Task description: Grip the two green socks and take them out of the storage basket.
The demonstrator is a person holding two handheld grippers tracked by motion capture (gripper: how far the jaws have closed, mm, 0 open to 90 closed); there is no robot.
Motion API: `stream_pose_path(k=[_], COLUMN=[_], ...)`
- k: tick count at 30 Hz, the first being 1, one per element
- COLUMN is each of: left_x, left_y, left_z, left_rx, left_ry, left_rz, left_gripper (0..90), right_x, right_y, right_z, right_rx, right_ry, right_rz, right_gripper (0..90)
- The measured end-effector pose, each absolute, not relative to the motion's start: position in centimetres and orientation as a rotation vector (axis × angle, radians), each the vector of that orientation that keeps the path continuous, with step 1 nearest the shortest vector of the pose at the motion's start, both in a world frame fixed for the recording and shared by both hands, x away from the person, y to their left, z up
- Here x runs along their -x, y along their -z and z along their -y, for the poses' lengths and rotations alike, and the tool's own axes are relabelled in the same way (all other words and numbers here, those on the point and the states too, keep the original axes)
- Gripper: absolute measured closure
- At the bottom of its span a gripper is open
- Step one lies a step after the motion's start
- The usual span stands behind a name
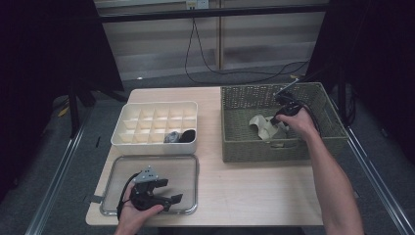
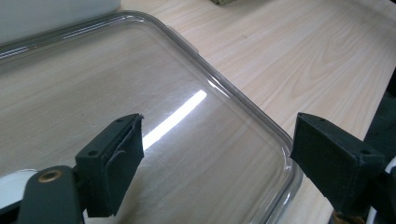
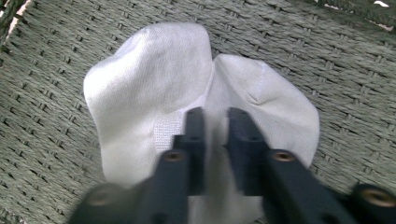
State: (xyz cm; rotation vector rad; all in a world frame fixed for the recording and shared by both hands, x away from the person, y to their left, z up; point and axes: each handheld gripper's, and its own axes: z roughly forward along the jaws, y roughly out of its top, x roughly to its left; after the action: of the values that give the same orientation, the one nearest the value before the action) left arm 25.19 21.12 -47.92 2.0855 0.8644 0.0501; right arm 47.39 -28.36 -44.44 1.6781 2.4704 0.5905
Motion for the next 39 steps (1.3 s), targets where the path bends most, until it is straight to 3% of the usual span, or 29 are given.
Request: stream_pose_path(k=[1,4,8,25,39], left_x=[-25.2,-25.1,-25.2,-25.2,-25.1], left_y=[48.0,47.9,47.8,48.1,47.7], left_z=[-21.1,-20.7,-20.7,-20.6,-20.7], left_rx=[-2.086,-2.105,-2.072,-2.137,-2.123], left_ry=[-0.047,-0.056,-0.007,-0.084,-0.081], left_rz=[-0.867,-0.844,-0.844,-0.824,-0.789], left_gripper=[16.8,16.8,17.4,19.6,19.6], right_x=[-47.3,-47.1,-46.9,-45.3,-43.6], right_y=[44.4,44.1,43.6,40.7,38.5], right_z=[28.4,28.4,28.7,30.0,28.2], right_rx=[-1.674,-1.665,-1.657,-1.599,-1.521], right_ry=[-0.59,-0.605,-0.686,-1.089,-1.23], right_rz=[-2.467,-2.449,-2.418,-2.231,-2.193], right_gripper=[87.4,89.7,90.0,90.0,90.0])
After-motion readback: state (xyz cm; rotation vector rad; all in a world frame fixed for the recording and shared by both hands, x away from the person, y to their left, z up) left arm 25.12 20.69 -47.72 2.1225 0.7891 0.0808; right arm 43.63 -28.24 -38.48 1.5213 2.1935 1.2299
